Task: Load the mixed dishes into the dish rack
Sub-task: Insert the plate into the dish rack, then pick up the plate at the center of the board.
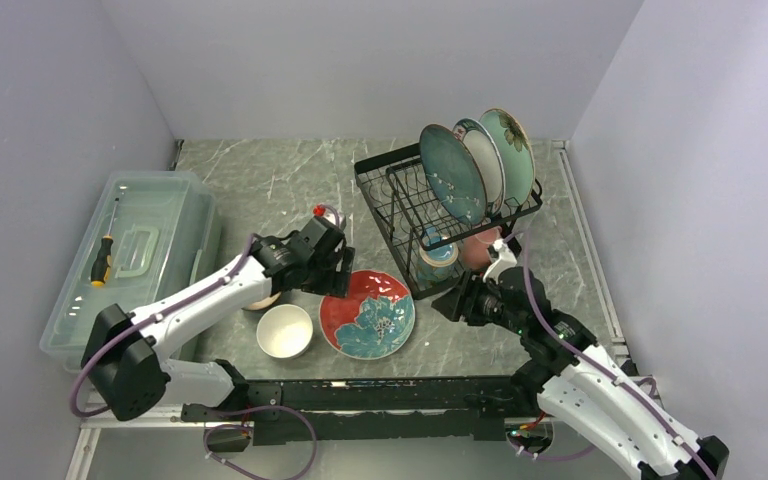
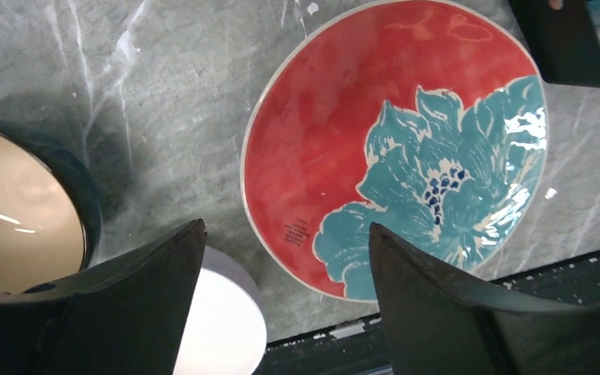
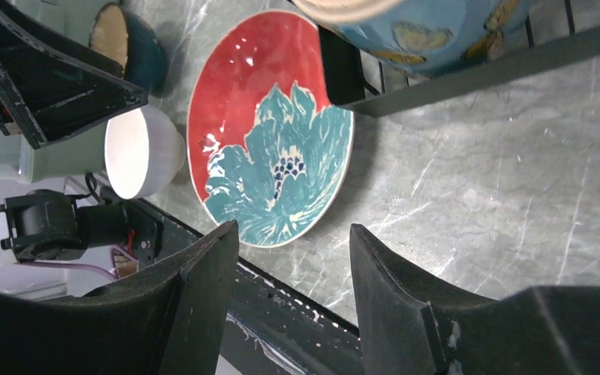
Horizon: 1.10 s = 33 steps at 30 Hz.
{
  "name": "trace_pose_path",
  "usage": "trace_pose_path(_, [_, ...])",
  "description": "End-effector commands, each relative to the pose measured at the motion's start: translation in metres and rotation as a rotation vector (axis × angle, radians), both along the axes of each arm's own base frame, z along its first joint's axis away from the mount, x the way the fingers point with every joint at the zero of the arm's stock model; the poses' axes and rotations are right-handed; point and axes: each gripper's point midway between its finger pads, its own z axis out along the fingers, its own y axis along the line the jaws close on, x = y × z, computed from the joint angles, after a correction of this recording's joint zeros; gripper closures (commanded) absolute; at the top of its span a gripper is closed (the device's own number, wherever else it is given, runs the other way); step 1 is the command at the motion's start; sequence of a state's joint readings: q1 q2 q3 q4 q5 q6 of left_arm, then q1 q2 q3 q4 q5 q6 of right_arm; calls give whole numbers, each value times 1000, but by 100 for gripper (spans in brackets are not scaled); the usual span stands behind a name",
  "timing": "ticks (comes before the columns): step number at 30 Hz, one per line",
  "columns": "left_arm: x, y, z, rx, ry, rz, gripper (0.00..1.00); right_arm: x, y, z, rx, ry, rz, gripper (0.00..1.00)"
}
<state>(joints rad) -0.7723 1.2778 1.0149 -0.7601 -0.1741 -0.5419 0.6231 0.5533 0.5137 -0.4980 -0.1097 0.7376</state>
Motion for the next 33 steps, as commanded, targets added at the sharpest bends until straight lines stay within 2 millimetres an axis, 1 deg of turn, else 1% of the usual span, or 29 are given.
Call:
trace_pose_path(1, [10,-5,-13,-7,-6,61,21,5,15,2,135,15,-25,43])
trace_pose_path(4, [13,-2,-26,25,12,89,28,3,17,-10,160,45,-32,42])
trace_pose_path(8, [18,7,-42,52,35,145,36,0,25,-24,218,92,-27,42])
trace_pose_path(12, [21,12,-52,15,65,171,47,-2,32,-37,257,133,-21,42])
trace_pose_path(15, [22,17,-59,-13,88,188,56,-3,34,-41,268,142,-24,42])
trace_pose_path(17, [23,18,-62,-26,96,193,60,-2,34,-43,269,145,-29,42])
trace_pose_path(21, [23,18,-68,-41,112,190,66,-2,35,-47,272,161,-28,42])
trace_pose_path(33, [19,17,-83,-51,142,184,76,-3,39,-56,266,188,-29,40])
